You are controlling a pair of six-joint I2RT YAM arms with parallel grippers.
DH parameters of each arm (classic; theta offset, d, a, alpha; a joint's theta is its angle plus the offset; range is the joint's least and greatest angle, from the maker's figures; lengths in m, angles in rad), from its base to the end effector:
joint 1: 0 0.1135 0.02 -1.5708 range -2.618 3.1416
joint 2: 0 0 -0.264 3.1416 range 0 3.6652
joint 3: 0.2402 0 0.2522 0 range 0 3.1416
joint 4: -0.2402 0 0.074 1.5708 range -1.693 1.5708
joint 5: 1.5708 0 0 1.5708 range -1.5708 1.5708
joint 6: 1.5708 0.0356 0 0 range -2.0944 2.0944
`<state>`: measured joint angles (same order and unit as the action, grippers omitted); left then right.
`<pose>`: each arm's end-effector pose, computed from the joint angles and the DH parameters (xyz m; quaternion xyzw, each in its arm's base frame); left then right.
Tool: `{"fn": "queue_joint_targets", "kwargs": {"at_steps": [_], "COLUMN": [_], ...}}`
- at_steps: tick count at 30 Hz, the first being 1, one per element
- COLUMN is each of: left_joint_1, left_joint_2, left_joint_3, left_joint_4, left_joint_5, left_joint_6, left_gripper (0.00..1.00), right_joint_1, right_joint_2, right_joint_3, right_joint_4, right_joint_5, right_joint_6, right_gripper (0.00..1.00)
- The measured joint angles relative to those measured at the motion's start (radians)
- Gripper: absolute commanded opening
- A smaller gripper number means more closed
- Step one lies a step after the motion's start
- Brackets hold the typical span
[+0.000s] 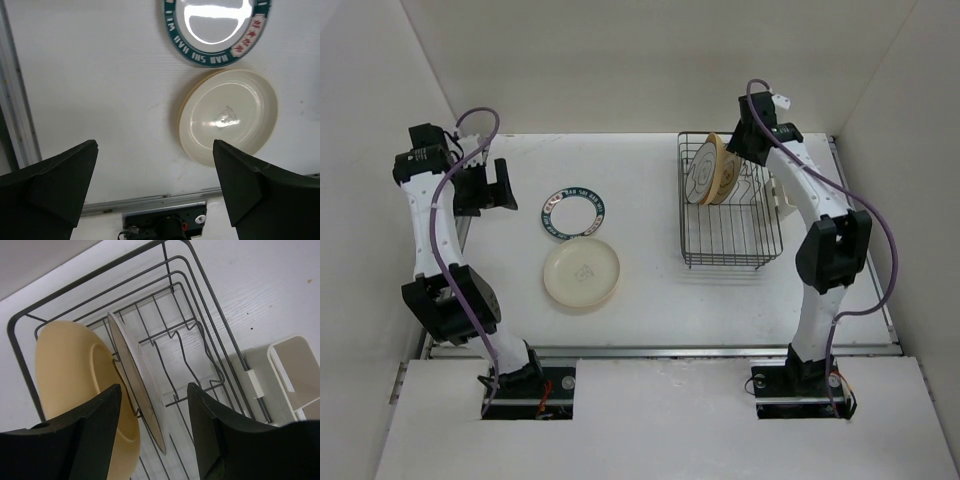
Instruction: Unload the plates from the dish rack
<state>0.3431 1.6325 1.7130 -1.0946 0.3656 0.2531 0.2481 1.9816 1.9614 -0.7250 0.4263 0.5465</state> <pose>0.3172 0.0998 0.3654 0.0074 0.9468 -0.0877 0.3096 0.4396 0.0962 0.3384 0.2170 0.8727 -0.0270 0.4365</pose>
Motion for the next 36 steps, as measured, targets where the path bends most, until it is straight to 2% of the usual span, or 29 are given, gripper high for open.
{"fn": "queue_joint_targets", "kwargs": {"at_steps": [2, 5, 6, 9, 10, 13, 19, 22, 25, 32, 34, 36], "left_joint_1": [0.000, 0.005, 0.014, 0.067, 0.081, 0.101, 0.074, 0.059, 0.055, 0.056, 0.055, 0.055], "left_joint_2": [-0.027, -0.031, -0.022, 0.020, 0.039, 0.091, 0.102, 0.076, 0.040, 0.000, -0.001, -0.001], "left_joint_3": [0.003, 0.050, 0.073, 0.129, 0.147, 0.175, 0.176, 0.172, 0.168, 0.152, 0.140, 0.130], "left_joint_4": [0.002, -0.014, -0.021, -0.041, -0.052, -0.083, -0.128, -0.125, -0.125, -0.122, -0.124, -0.122], "left_joint_5": [0.047, 0.111, 0.149, 0.285, 0.318, 0.369, 0.359, 0.338, 0.327, 0.311, 0.311, 0.318], "left_joint_6": [-0.001, -0.012, -0.014, -0.014, -0.009, 0.011, 0.062, 0.081, 0.095, 0.109, 0.109, 0.108], "left_gripper": [1.00, 1.00, 1.00, 1.00, 1.00, 1.00, 1.00, 1.00, 1.00, 1.00, 1.00, 0.95], "right_joint_1": [-0.008, -0.015, -0.020, -0.025, -0.026, -0.026, -0.007, 0.018, 0.058, 0.107, 0.115, 0.132], "right_joint_2": [0.019, 0.054, 0.067, 0.109, 0.121, 0.119, 0.113, 0.092, 0.055, -0.012, -0.036, -0.078], "right_joint_3": [0.000, 0.000, 0.000, 0.000, 0.000, 0.000, 0.000, 0.002, 0.021, 0.130, 0.149, 0.149], "right_joint_4": [0.002, 0.007, 0.009, 0.023, 0.027, 0.034, 0.047, 0.047, 0.051, 0.121, 0.156, 0.175], "right_joint_5": [-0.009, -0.029, -0.045, -0.085, -0.093, -0.112, -0.064, 0.011, 0.144, 0.579, 0.653, 0.653], "right_joint_6": [0.000, -0.003, -0.004, -0.020, -0.033, -0.116, -0.135, -0.153, -0.197, -0.344, -0.375, -0.395], "right_gripper": [0.58, 0.49, 0.36, 0.24, 0.14, 0.00, 0.00, 0.00, 0.00, 0.00, 0.00, 0.00]}}
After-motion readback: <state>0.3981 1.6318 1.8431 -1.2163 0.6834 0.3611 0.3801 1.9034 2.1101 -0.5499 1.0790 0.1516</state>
